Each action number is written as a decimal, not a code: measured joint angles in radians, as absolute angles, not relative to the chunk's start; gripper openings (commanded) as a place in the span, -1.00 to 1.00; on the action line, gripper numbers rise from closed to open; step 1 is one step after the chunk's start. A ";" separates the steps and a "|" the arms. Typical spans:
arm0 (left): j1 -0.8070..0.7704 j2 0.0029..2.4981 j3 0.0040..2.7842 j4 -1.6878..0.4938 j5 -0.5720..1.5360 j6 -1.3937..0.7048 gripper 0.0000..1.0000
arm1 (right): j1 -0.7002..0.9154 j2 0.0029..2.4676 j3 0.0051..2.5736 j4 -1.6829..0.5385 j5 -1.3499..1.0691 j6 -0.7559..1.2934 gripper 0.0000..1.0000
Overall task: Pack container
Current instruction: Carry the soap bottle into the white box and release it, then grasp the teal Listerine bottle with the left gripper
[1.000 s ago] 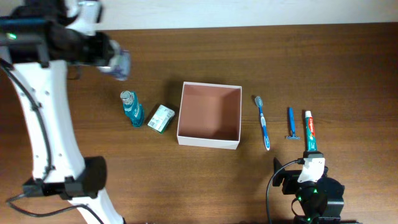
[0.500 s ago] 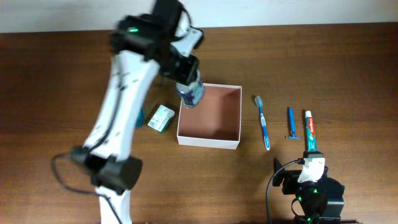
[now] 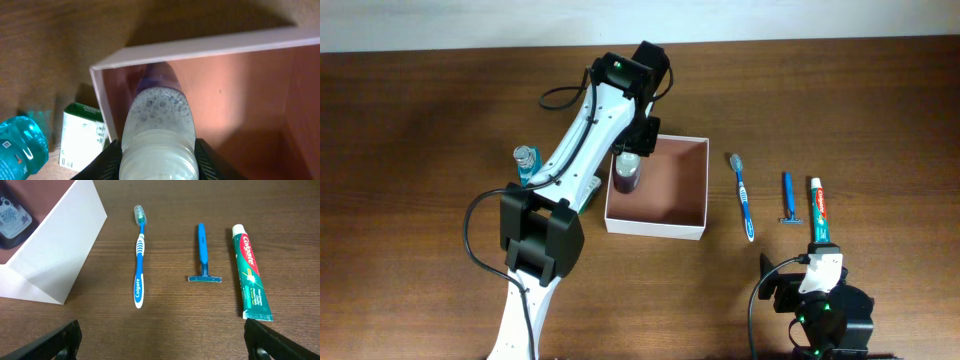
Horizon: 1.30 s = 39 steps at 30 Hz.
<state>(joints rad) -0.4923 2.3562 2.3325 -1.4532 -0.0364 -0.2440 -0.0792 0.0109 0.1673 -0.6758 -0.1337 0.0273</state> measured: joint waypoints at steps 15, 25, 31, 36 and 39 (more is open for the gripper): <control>-0.492 2.356 2.432 -1.644 0.043 -0.242 0.99 | -0.079 0.011 0.167 -0.676 -0.134 0.027 0.98; -0.492 2.129 2.527 -1.683 0.028 -0.122 0.99 | -0.079 0.011 0.167 -0.676 -0.134 0.027 0.98; -0.463 1.866 2.486 -1.684 -0.133 -0.095 0.99 | -0.079 0.011 0.167 -0.676 -0.134 0.026 0.97; -0.330 1.773 2.428 -1.687 -0.147 -0.093 0.99 | -0.079 0.011 0.167 -0.676 -0.134 0.027 0.98; -0.246 1.784 2.325 -1.668 -0.151 -0.097 0.99 | -0.079 0.011 0.167 -0.676 -0.134 0.027 0.98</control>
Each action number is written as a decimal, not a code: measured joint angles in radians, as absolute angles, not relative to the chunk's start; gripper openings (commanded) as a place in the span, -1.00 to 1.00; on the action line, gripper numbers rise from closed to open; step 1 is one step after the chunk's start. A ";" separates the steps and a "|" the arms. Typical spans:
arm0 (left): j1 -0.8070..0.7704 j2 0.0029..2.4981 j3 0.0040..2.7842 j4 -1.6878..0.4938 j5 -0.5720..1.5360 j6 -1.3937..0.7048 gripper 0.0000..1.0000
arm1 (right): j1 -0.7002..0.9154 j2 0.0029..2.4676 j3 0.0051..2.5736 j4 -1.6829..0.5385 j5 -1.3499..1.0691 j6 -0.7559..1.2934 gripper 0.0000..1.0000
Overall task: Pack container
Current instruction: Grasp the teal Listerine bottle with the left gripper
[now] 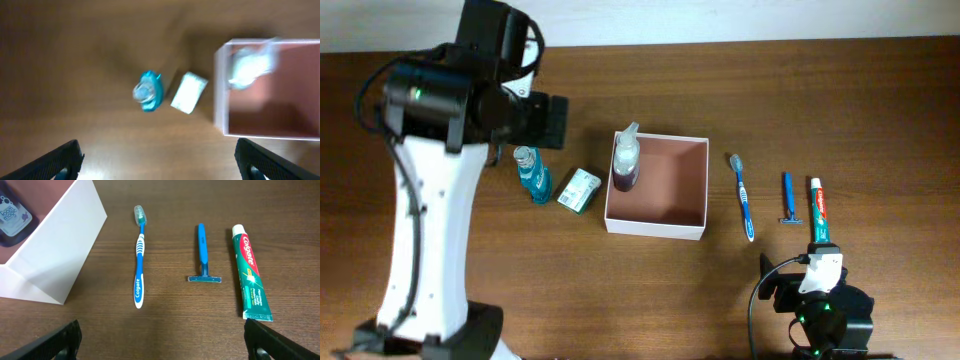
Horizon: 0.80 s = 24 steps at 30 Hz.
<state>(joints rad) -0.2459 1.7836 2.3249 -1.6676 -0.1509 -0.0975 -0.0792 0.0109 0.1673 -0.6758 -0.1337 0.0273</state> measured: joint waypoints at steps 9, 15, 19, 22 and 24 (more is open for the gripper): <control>-0.115 1.861 1.877 -1.427 -0.130 -0.102 0.99 | -0.079 0.011 0.167 -0.676 -0.134 0.027 0.98; -0.115 1.869 1.701 -1.255 -0.119 -0.105 0.94 | -0.079 0.011 0.167 -0.676 -0.134 0.027 0.97; -0.115 1.901 1.652 -1.200 -0.115 -0.122 0.55 | -0.079 0.011 0.167 -0.676 -0.134 0.027 0.98; -0.115 1.930 1.638 -1.187 -0.109 -0.135 0.40 | -0.079 0.011 0.167 -0.676 -0.134 0.027 0.97; -0.115 1.940 1.637 -1.181 -0.108 -0.141 0.24 | -0.079 0.011 0.167 -0.676 -0.134 0.026 0.98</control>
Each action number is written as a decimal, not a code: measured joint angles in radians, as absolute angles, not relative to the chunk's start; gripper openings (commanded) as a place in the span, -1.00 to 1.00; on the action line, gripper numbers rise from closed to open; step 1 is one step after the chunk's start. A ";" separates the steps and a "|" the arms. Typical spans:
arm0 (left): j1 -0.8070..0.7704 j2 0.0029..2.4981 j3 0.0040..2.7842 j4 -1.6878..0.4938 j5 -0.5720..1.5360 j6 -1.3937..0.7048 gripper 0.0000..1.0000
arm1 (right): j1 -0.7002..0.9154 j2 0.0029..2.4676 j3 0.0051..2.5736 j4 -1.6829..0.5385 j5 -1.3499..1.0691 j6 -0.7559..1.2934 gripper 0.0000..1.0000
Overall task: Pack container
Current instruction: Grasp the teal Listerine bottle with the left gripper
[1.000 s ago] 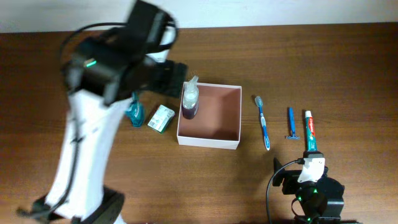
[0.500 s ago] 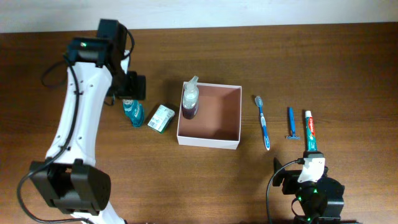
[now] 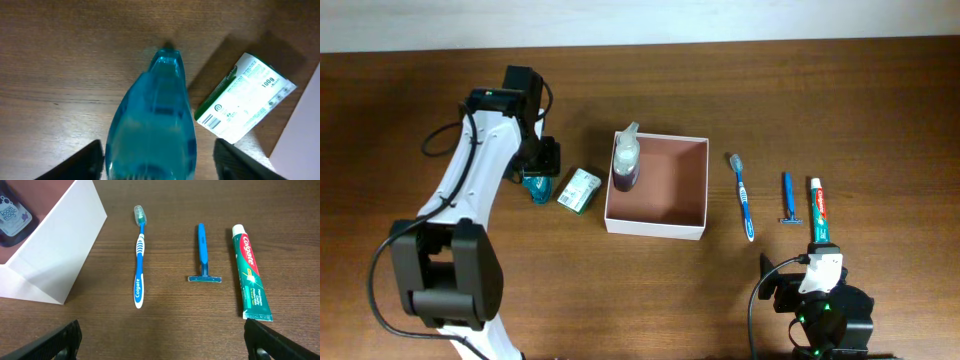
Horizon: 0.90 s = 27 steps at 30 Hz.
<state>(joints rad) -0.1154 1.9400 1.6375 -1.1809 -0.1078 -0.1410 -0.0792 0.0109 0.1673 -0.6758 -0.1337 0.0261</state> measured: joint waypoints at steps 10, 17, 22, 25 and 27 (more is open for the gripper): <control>-0.115 1.940 1.639 -1.189 -0.102 -0.150 -0.61 | -0.079 0.011 0.167 -0.676 -0.134 0.027 0.98; -0.115 1.940 1.747 -1.367 -0.101 -0.150 -0.62 | -0.079 0.011 0.167 -0.676 -0.134 0.026 0.98; -0.136 1.926 2.015 -1.513 -0.078 -0.150 -0.62 | -0.079 0.011 0.167 -0.676 -0.134 0.027 0.98; -0.197 1.895 2.156 -1.562 -0.040 -0.150 -0.62 | -0.079 0.011 0.167 -0.676 -0.134 0.027 0.98; -0.261 1.864 2.222 -1.583 -0.017 -0.154 -0.61 | -0.079 0.011 0.167 -0.676 -0.134 0.027 0.98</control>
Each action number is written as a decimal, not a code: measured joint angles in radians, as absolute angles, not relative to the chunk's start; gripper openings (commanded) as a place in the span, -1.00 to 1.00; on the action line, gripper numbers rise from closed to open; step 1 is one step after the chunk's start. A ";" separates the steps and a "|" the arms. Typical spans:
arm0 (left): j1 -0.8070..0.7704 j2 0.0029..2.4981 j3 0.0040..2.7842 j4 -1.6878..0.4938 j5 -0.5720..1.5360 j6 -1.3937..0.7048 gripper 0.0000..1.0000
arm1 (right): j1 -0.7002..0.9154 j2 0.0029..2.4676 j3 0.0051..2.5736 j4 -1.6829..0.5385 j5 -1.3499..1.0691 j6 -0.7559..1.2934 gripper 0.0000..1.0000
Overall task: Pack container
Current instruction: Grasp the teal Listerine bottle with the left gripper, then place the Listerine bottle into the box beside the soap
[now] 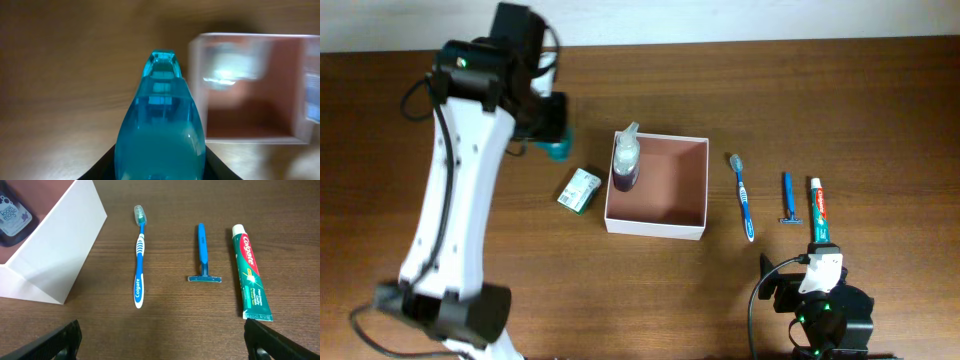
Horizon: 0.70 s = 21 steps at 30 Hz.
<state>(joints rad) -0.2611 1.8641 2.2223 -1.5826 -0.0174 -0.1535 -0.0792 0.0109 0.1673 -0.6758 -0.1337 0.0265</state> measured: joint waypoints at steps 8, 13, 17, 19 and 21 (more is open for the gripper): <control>-0.497 1.805 2.261 -1.607 0.030 -0.223 -0.60 | -0.079 0.011 0.167 -0.676 -0.134 0.026 0.98; -0.589 1.855 2.186 -1.478 0.027 -0.252 -0.58 | -0.079 0.011 0.167 -0.676 -0.134 0.027 0.98; -0.641 1.930 2.103 -1.374 0.027 -0.269 -0.58 | -0.079 0.011 0.167 -0.676 -0.134 0.027 0.98; -0.654 1.982 2.077 -1.333 0.027 -0.276 -0.58 | -0.079 0.011 0.167 -0.676 -0.134 0.026 0.98; -0.657 2.038 2.064 -1.303 0.022 -0.282 -0.58 | -0.079 0.011 0.167 -0.676 -0.134 0.027 0.97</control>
